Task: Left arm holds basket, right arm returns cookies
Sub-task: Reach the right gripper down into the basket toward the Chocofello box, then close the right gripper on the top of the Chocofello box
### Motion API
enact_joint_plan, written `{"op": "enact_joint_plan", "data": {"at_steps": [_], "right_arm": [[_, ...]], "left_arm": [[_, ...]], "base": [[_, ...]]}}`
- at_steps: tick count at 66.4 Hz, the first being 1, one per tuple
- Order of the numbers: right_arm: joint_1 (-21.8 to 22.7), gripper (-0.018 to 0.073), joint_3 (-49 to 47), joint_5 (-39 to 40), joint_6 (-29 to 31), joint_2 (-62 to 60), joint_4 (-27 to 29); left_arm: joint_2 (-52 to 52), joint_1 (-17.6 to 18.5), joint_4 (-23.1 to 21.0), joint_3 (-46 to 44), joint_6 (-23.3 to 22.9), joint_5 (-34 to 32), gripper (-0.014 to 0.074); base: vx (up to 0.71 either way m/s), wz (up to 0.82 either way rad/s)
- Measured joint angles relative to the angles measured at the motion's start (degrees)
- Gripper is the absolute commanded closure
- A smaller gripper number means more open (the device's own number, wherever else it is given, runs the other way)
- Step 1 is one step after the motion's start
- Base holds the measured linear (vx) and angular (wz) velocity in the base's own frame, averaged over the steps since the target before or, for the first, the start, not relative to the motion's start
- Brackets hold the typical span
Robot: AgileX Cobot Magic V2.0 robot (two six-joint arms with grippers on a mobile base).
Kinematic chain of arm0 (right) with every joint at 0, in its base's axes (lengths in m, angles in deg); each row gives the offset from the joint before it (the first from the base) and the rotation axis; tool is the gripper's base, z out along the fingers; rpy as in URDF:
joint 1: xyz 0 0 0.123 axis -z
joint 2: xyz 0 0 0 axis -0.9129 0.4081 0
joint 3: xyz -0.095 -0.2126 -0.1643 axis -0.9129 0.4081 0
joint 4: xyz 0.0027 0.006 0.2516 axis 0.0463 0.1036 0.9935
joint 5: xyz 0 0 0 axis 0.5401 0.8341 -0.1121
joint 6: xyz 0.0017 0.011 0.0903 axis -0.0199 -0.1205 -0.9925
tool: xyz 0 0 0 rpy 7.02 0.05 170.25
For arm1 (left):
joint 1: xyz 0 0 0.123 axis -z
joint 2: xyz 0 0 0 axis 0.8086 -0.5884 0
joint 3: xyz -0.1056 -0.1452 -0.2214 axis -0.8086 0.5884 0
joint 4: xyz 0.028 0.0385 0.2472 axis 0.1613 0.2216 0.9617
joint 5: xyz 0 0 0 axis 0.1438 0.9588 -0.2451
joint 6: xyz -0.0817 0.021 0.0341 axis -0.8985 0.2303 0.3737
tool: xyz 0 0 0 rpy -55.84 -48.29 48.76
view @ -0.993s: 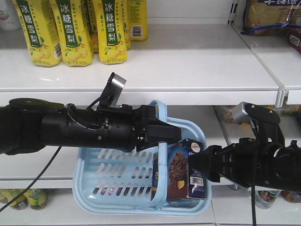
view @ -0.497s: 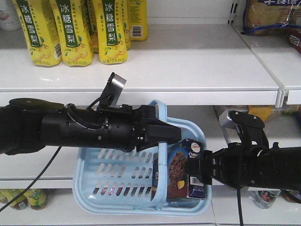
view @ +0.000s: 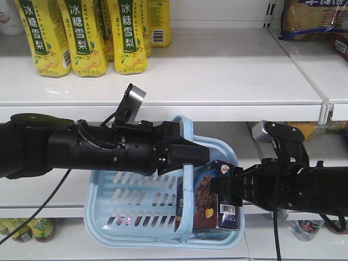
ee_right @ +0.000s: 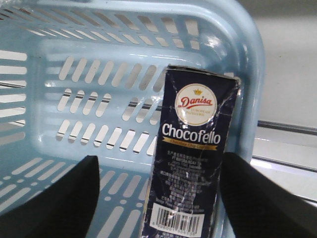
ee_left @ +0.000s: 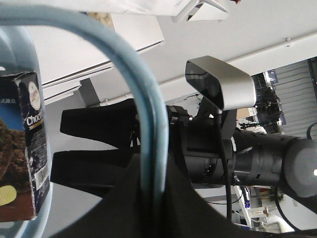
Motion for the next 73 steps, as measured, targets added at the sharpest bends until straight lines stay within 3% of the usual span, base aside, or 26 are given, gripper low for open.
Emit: {"op": "enact_joint_plan", "data": {"at_steps": [50,73], "right_arm": [[0.0,0.0057,-2.8,0.3,1.6,7.3,0.5],[0.0,0.0057,-4.3,-1.8,7.3,10.8,6.7]], "left_arm": [[0.0,0.0,0.1,0.0,0.0,-0.1,0.0603],[0.0,0.0,0.2,0.0,0.0,-0.2,0.0603]], "base": [[0.00,0.00],[0.00,0.00]]}}
